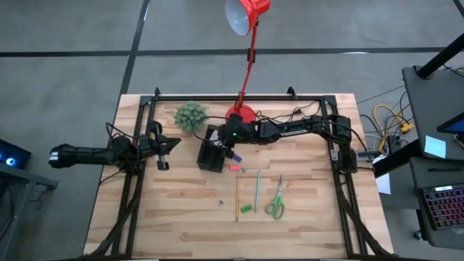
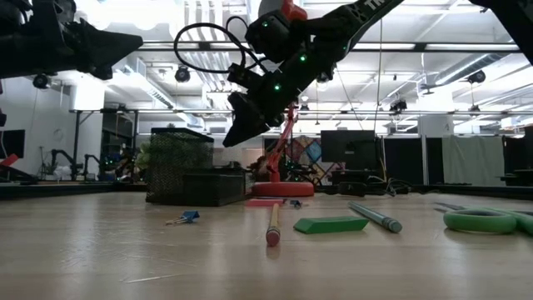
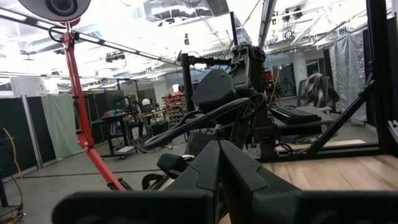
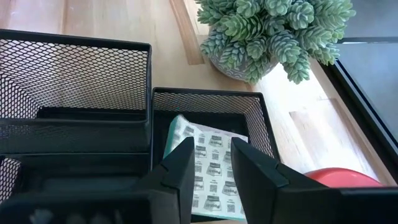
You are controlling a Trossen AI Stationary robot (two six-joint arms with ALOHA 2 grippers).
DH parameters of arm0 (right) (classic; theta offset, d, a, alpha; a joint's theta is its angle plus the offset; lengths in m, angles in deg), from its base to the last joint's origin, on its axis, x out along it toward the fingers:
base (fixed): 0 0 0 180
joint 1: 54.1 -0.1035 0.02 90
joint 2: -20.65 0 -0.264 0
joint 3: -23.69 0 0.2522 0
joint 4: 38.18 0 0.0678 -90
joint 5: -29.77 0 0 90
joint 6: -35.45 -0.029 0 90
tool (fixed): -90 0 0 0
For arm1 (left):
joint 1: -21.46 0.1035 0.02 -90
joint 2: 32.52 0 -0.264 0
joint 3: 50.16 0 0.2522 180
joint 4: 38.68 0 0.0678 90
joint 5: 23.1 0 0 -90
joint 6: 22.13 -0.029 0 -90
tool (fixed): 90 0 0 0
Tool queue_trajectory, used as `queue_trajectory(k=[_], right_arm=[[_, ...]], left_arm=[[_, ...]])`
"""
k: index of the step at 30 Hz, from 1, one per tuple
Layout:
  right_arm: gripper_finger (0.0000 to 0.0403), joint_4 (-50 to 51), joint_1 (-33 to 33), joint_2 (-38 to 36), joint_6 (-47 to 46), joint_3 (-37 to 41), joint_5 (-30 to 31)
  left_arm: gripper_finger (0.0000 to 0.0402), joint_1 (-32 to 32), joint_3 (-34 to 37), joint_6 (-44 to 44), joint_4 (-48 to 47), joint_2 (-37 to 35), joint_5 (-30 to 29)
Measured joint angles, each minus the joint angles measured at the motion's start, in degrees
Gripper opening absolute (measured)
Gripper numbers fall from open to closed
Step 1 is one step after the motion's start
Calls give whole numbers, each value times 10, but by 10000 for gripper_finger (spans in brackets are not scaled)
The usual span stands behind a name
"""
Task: Pick and place office supplies into organizer
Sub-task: Put the green sticky notes in the black desk organizer
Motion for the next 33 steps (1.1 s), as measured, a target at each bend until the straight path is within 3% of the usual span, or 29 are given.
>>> queue_trajectory(k=[8, 21, 24, 28, 33], right_arm=[[109, 33, -3, -8, -6, 0, 0], [79, 132, -28, -80, -141, 0, 1], [71, 159, -37, -88, -155, 1, 30], [62, 190, -40, -83, -194, 14, 120], [54, 157, -21, -55, -279, 40, 131]], left_arm=[[0, 0, 0, 0, 0, 0, 0], [0, 0, 0, 0, -2, 1, 0], [0, 0, 0, 0, -4, 2, 0], [0, 0, 0, 0, -5, 3, 0], [0, 0, 0, 0, -4, 3, 0]])
